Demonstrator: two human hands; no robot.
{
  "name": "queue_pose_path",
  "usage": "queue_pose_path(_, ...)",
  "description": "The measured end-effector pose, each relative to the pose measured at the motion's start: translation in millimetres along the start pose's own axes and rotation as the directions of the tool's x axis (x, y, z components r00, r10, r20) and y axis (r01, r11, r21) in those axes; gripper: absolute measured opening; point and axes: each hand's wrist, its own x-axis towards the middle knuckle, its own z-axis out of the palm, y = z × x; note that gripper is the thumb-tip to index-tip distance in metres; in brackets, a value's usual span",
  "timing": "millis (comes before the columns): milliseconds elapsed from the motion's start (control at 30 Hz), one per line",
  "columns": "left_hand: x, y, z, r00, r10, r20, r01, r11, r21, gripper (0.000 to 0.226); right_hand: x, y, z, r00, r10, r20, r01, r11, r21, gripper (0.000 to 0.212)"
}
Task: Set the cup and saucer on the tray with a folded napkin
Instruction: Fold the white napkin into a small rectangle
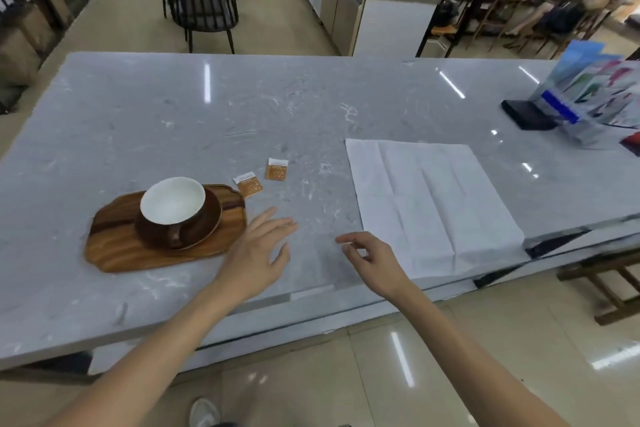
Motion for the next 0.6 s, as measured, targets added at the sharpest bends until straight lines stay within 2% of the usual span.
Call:
queue_pose_path(133, 11, 50, 56, 0.992, 0.026, 0.127, -0.018, 0.998, -0.064, 0.042, -14, 39, -40, 0.992, -0.028, -0.121, 0.019, 0.997, -0.080, 0.021)
queue_pose_path(267, 28, 106, 111, 0.969, 0.054, 0.241, -0.046, 0.998, -0.035, 0.050, -27, 81, -82, 0.970, -0.029, -0.240, -0.029, 0.972, -0.234, 0.030)
queue_pose_path(467, 56, 140, 158, 0.895, -0.085, 0.437, 0.010, 0.985, 0.170, 0.062, -29, 132, -128, 0.974, 0.095, -0.208, -0.173, 0.899, -0.401, 0.050)
queue_pose_path(600, 69, 132, 168, 0.882, -0.173, 0.438, 0.028, 0.947, 0.319, 0.063, -24, 155, -140, 0.981, 0.156, -0.114, -0.193, 0.848, -0.494, 0.051)
